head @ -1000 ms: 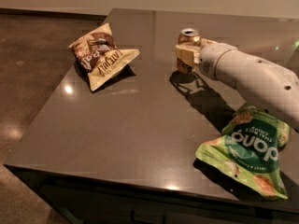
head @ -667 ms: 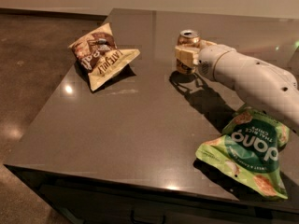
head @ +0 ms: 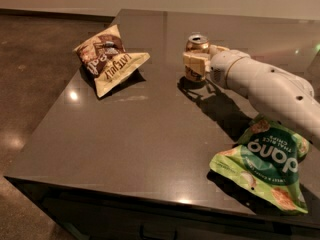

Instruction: Place orange can upright

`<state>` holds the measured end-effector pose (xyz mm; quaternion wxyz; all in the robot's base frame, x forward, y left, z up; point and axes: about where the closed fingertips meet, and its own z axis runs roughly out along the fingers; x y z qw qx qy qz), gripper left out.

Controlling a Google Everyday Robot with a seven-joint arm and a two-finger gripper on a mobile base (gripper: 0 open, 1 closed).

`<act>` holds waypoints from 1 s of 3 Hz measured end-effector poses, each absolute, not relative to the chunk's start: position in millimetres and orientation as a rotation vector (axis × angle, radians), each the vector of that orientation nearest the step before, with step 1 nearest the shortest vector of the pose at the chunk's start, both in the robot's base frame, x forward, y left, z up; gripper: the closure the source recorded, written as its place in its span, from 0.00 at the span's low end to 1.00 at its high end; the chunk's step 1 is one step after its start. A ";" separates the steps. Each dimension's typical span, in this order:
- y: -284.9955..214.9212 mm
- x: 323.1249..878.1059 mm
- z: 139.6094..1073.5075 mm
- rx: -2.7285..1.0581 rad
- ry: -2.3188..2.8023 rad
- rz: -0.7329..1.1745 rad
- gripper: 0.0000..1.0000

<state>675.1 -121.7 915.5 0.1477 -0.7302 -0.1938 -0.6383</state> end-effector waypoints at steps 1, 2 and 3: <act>-121.1 675.8 912.8 -2.103 -0.568 -1.841 0.05; -120.1 675.8 912.9 -2.101 -0.569 -1.840 0.00; -120.0 675.8 912.9 -2.101 -0.569 -1.840 0.00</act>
Offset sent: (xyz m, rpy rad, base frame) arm 0.0006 0.0005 -0.0025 -0.0078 -0.0034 0.0006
